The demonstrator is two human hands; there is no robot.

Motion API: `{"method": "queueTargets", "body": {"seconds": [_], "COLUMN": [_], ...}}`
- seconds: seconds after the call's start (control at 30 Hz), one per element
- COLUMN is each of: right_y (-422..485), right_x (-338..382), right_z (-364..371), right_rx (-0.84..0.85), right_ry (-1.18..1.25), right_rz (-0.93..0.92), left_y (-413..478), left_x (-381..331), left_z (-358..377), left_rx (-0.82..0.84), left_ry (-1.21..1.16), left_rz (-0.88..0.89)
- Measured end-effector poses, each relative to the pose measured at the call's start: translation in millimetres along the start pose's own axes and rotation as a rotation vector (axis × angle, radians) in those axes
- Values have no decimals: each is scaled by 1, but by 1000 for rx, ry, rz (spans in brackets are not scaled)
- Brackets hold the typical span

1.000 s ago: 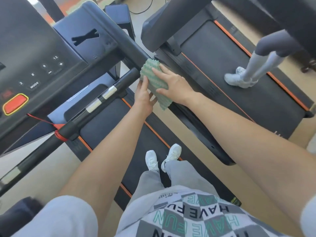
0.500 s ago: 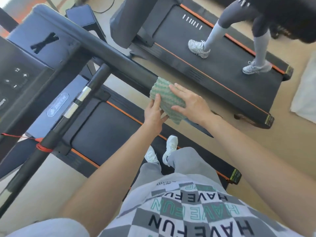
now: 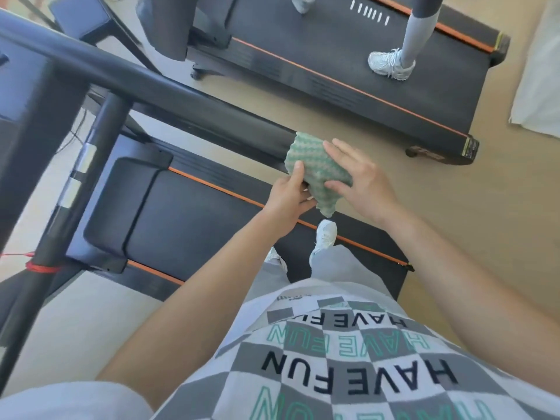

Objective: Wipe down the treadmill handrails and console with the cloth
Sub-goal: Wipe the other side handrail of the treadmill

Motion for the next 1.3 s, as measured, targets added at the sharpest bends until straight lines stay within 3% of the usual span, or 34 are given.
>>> {"method": "queueTargets", "body": {"seconds": [0.17, 0.33, 0.53, 0.77, 1.07, 1.3], "right_y": [-16, -42, -83, -72, -44, -37], "right_x": [-17, -37, -42, -33, -27, -37], "right_z": [-9, -13, 29, 71, 44, 41], "right_rx": [-23, -195, -32, -67, -333, -441], "right_ry": [195, 262, 902, 1495, 1876, 1929], "right_rz": [84, 319, 883, 1212, 1131, 1005], "left_y": [-4, -4, -2, 11, 35, 41], "left_x": [11, 28, 58, 55, 37, 34], "left_z": [19, 23, 6, 2, 5, 10], "left_rx": [82, 66, -47, -68, -94, -66], "left_ry": [30, 153, 285, -110, -527, -730], "left_rz": [-89, -156, -316, -380, -350, -350]}}
Point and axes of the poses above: each hand's wrist, its own y-axis towards the middle knuckle, its own z-axis out of the palm, x = y × z, the point moved 1 cm from there along y, towards the middle knuckle
